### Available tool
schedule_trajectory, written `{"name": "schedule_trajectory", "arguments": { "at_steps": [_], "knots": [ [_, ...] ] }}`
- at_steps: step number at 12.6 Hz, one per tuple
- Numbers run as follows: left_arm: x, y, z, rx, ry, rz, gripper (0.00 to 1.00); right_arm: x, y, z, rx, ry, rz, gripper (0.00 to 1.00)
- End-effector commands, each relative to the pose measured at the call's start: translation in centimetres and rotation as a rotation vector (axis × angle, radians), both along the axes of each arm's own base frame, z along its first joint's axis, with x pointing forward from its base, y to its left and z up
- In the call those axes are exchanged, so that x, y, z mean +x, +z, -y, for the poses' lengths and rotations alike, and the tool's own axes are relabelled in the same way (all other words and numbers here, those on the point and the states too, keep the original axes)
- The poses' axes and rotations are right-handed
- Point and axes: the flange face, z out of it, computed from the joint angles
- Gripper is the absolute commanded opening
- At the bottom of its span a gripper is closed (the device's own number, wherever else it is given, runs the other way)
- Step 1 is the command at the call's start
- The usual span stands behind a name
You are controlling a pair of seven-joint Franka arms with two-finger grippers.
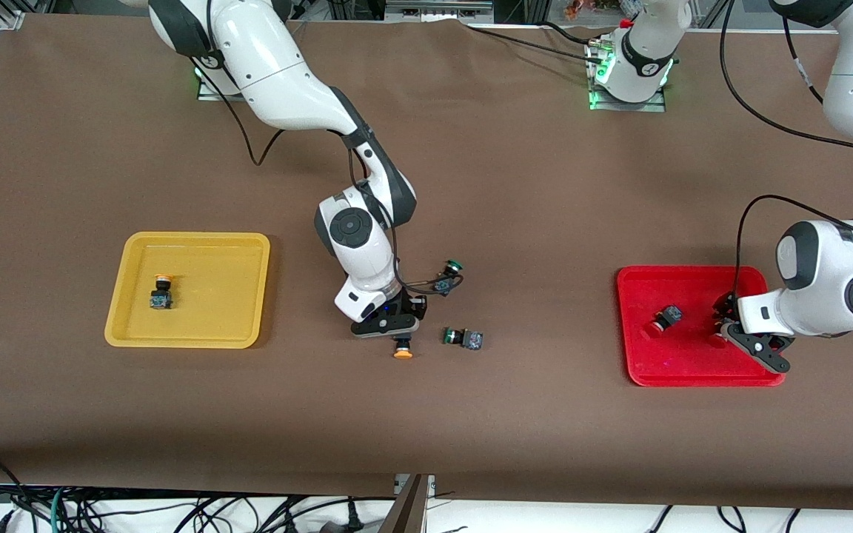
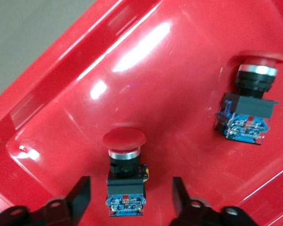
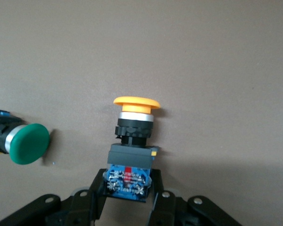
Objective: Place red and yellow buttons in trays
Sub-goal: 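Release the red button in the tray while the right gripper carries orange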
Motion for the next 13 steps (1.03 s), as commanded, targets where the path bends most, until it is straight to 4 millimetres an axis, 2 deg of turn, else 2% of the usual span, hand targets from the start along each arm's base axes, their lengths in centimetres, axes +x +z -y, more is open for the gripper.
{"name": "schedule_trajectory", "arguments": {
  "at_steps": [1, 2, 3, 4, 6, 8, 10, 11, 12, 13],
  "knots": [
    [0.3, 3.2, 0.3, 0.028, -0.011, 0.027, 1.0, 1.3, 3.1, 0.8, 0.002, -0.004, 0.017, 0.02],
    [0.2, 4.4, 1.1, 0.024, -0.007, 0.011, 1.0, 2.0, 4.3, 2.5, -0.032, -0.016, -0.029, 0.02],
    [0.2, 5.6, 1.8, 0.028, 0.017, 0.006, 1.0, 2.9, 6.9, 4.5, -0.052, -0.007, -0.072, 0.02],
    [0.2, 6.8, 2.7, 0.034, 0.054, 0.003, 1.0, 3.4, 8.4, 6.6, -0.074, 0.019, -0.119, 0.02],
    [-0.3, 9.0, 4.8, 0.044, 0.127, -0.032, 1.0, 3.9, 10.6, 11.7, -0.114, 0.053, -0.213, 0.02],
    [-0.7, 11.6, 5.9, 0.067, 0.169, -0.046, 1.0, 4.0, 11.5, 17.0, -0.147, 0.085, -0.314, 0.02],
    [-1.8, 15.2, 7.2, 0.1, 0.201, -0.072, 1.0, 4.0, 11.9, 23.4, -0.165, 0.164, -0.38, 0.02],
    [-2.2, 17.7, 9.1, 0.119, 0.19, -0.056, 1.0, 3.5, 11.5, 26.9, -0.17, 0.181, -0.408, 0.02],
    [-2.6, 20.3, 10.0, 0.134, 0.193, -0.024, 1.0, 2.8, 10.5, 30.0, -0.18, 0.187, -0.43, 0.02],
    [-3.2, 22.6, 11.4, 0.144, 0.193, -0.007, 1.0, 2.2, 10.1, 32.4, -0.188, 0.199, -0.434, 0.03]
  ]
}}
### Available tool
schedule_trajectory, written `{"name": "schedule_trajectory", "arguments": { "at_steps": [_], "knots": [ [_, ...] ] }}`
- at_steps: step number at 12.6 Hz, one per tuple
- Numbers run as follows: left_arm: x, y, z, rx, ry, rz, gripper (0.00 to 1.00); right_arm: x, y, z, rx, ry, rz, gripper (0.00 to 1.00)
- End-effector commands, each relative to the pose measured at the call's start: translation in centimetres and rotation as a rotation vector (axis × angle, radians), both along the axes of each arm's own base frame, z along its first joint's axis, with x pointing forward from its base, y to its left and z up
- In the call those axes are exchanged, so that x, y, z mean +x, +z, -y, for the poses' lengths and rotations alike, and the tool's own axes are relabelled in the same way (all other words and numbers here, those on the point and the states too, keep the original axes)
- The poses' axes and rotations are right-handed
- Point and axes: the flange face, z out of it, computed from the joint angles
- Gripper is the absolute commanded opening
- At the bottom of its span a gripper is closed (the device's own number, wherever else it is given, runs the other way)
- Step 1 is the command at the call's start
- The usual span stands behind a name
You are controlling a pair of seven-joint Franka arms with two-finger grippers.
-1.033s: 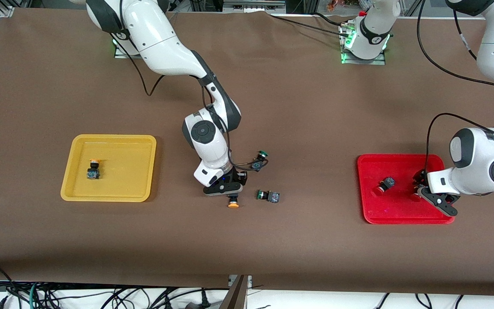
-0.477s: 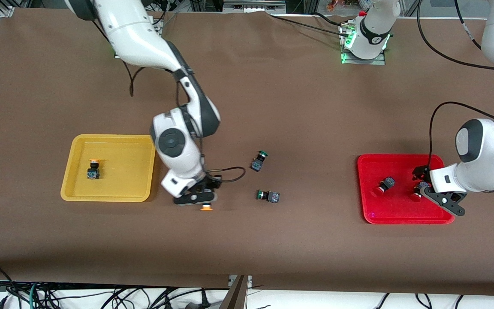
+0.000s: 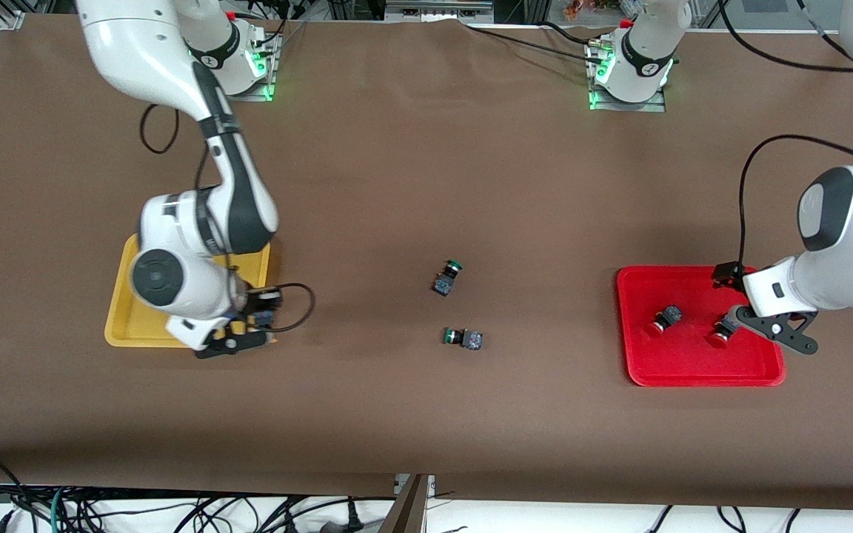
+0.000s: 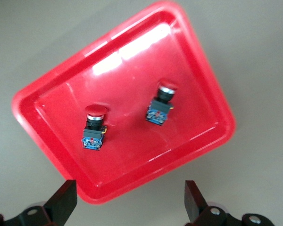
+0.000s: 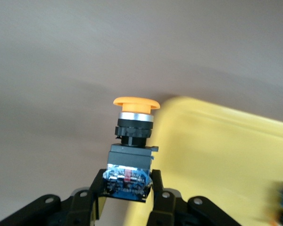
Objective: Place red and yellow buttons in trays
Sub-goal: 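Release the red button in the tray while the right gripper carries orange, then lower the orange button into the yellow tray and open the right gripper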
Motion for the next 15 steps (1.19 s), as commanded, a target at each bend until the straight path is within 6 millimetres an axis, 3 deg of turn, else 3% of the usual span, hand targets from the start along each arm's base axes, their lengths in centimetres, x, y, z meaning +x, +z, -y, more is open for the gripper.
{"name": "schedule_trajectory", "arguments": {
  "at_steps": [1, 4, 6, 8, 10, 13, 14, 15],
  "knots": [
    [-2.1, 7.3, 3.1, 0.08, 0.014, 0.039, 1.0, -3.4, -0.4, 5.7, 0.016, 0.036, -0.043, 0.04],
    [-2.8, 13.7, 4.5, 0.078, 0.076, 0.011, 1.0, -7.2, -2.3, 10.5, 0.017, 0.003, -0.065, 0.05],
    [-3.4, 15.2, 6.1, 0.063, 0.067, 0.02, 1.0, -9.8, -4.7, 12.1, 0.01, 0.001, -0.01, 0.05],
    [-4.5, 17.6, 5.9, 0.001, 0.179, 0.048, 1.0, -10.9, -6.3, 12.7, -0.002, -0.003, 0.025, 0.05],
    [-5.1, 18.5, 3.7, -0.073, 0.375, 0.051, 1.0, -11.7, -7.4, 13.3, -0.017, -0.007, 0.077, 0.05],
    [-8.6, 19.1, 4.4, -0.068, 0.435, 0.08, 1.0, -12.0, -8.2, 13.6, -0.027, -0.009, 0.094, 0.08],
    [-9.9, 18.9, 4.5, -0.069, 0.465, 0.091, 1.0, -11.9, -8.1, 13.5, -0.026, -0.012, 0.091, 0.25],
    [-10.8, 18.8, 4.5, -0.074, 0.475, 0.104, 1.0, -11.6, -7.7, 13.6, -0.025, -0.012, 0.095, 0.8]
  ]
}}
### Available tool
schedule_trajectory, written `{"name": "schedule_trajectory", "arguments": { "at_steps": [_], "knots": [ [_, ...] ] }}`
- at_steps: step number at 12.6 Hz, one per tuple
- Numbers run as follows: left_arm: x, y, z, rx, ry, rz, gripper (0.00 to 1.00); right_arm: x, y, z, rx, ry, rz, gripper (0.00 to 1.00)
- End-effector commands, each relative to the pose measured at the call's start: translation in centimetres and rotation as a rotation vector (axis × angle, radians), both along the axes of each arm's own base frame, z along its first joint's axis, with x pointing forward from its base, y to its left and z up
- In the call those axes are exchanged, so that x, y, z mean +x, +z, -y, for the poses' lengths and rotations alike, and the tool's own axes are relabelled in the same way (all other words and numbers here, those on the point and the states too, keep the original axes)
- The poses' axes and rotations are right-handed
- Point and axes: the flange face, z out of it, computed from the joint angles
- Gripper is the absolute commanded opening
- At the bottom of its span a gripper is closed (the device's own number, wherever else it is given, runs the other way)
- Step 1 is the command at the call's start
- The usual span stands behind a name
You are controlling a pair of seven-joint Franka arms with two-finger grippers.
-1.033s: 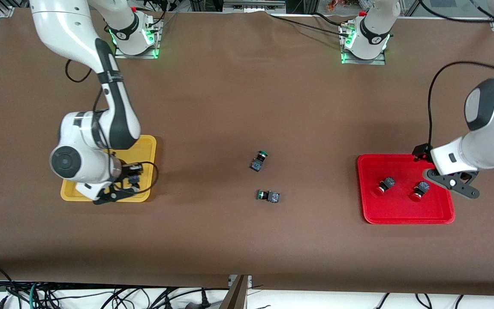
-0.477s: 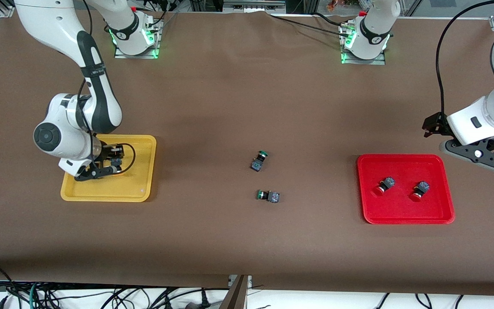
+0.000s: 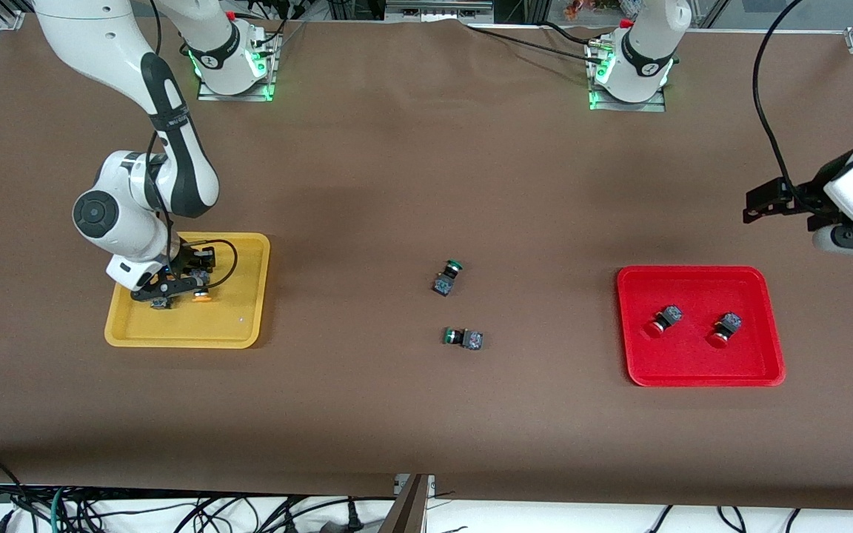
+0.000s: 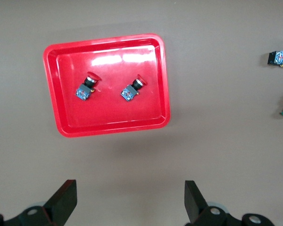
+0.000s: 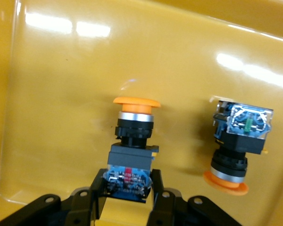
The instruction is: Place red and yellow buttons in trays
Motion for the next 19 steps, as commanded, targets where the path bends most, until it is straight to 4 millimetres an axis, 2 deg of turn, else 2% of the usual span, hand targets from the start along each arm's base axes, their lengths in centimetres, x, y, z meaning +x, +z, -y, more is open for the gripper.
{"name": "schedule_trajectory", "arguments": {
  "at_steps": [1, 3, 5, 6, 9, 10, 12, 14, 16, 17, 18, 19],
  "knots": [
    [-4.1, -0.2, 0.4, -0.017, 0.037, 0.052, 1.0, -0.1, 1.5, 0.5, 0.018, 0.0, 0.022, 1.0],
    [-4.3, -0.6, 0.2, -0.015, 0.034, 0.049, 1.0, 2.1, 5.2, 1.3, 0.038, -0.015, -0.011, 1.0],
    [-3.7, -0.4, 0.9, -0.011, 0.024, 0.045, 1.0, 5.4, 11.5, 1.4, 0.056, -0.011, -0.11, 1.0],
    [-3.8, -0.6, 1.0, -0.011, 0.024, 0.031, 1.0, 6.2, 14.5, 1.6, 0.065, -0.013, -0.148, 1.0],
    [-3.7, -0.7, 0.8, -0.012, 0.027, 0.026, 1.0, 7.0, 20.1, 3.2, 0.052, -0.02, -0.199, 1.0],
    [-3.7, -0.7, 0.7, -0.012, 0.027, 0.026, 1.0, 6.9, 22.3, 3.7, 0.034, -0.022, -0.21, 1.0],
    [-3.9, -0.7, 0.3, -0.012, 0.027, 0.017, 1.0, 6.2, 26.4, 3.5, 0.041, -0.023, -0.239, 1.0],
    [-3.9, -0.9, 0.4, -0.011, 0.031, 0.01, 1.0, 5.3, 30.4, 5.0, 0.04, -0.02, -0.193, 1.0],
    [-3.9, -0.9, 0.4, -0.012, 0.028, 0.006, 1.0, 3.4, 33.8, 3.5, 0.033, 0.052, -0.198, 1.0],
    [-4.0, -0.8, 0.5, -0.011, 0.03, 0.006, 1.0, 2.2, 35.6, 2.0, -0.012, 0.093, -0.196, 1.0],
    [-3.9, -0.9, 0.5, -0.011, 0.028, 0.005, 1.0, 1.1, 37.1, 0.9, -0.048, 0.091, -0.197, 1.0],
    [-3.9, -0.9, 0.5, -0.011, 0.03, 0.005, 1.0, 0.0, 38.3, 0.2, -0.057, 0.019, -0.205, 1.0]
  ]
}}
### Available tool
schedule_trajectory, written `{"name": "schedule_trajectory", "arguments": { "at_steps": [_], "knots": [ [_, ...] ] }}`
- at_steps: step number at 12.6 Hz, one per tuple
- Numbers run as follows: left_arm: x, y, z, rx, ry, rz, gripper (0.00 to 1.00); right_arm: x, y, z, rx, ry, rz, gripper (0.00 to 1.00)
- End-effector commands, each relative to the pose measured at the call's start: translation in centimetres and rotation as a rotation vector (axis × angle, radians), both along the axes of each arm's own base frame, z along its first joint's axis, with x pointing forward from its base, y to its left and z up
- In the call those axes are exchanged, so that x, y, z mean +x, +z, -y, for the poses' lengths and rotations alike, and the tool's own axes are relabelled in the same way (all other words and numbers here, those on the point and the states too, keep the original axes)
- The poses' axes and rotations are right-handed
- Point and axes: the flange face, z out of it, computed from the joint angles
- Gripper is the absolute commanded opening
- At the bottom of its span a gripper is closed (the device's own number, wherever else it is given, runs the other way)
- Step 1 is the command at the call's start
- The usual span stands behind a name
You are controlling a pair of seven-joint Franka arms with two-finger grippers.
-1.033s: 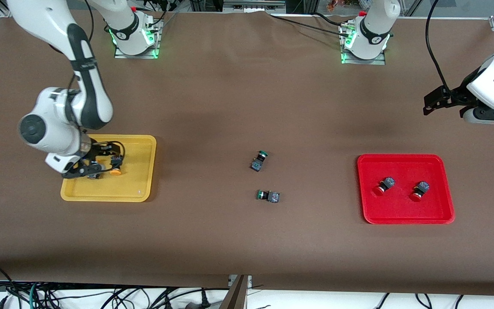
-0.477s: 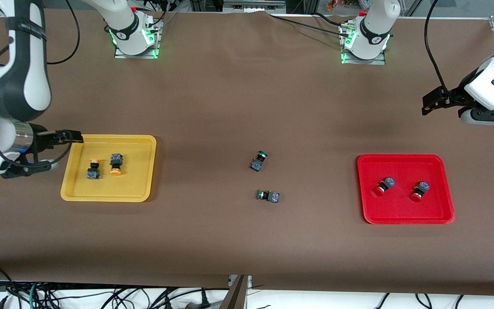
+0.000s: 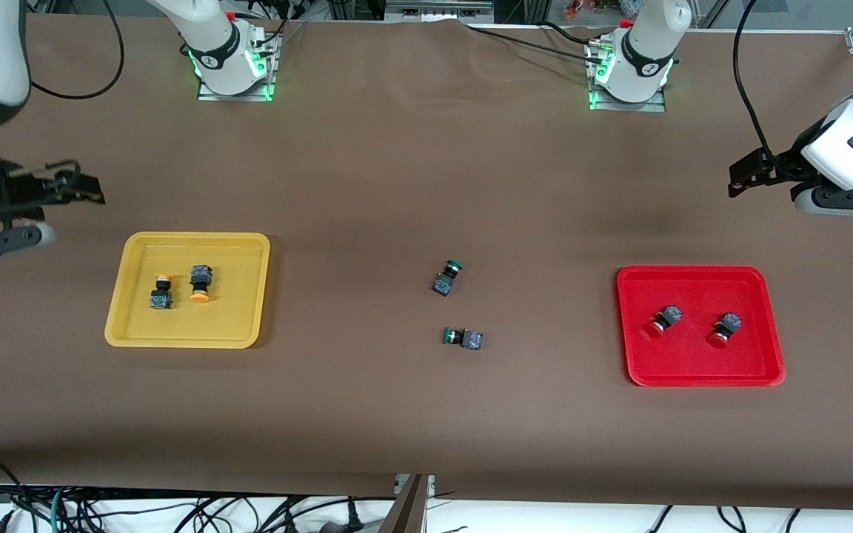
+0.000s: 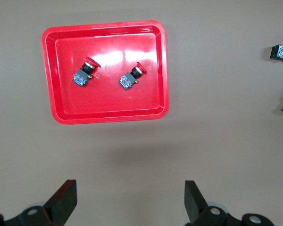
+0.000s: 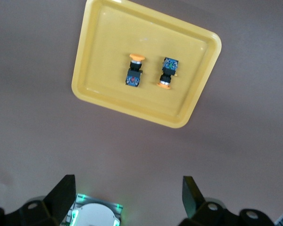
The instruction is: Place red and yellow buttons in trays
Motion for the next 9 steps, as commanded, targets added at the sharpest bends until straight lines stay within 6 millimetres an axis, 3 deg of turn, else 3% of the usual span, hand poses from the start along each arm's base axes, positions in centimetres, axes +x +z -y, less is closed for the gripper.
{"name": "schedule_trajectory", "arguments": {
  "at_steps": [1, 4, 9],
  "knots": [
    [-0.3, 0.1, 0.1, -0.013, 0.006, -0.008, 1.0, -3.1, 3.4, -2.4, -0.048, -0.086, 0.002, 1.0],
    [-0.3, 0.1, 0.1, -0.013, 0.006, -0.008, 1.0, -4.0, 4.9, -3.8, -0.043, -0.075, 0.02, 1.0],
    [-0.3, 0.1, 0.1, -0.013, 0.008, -0.008, 1.0, -5.6, 7.8, -2.3, -0.024, -0.08, 0.085, 1.0]
  ]
}}
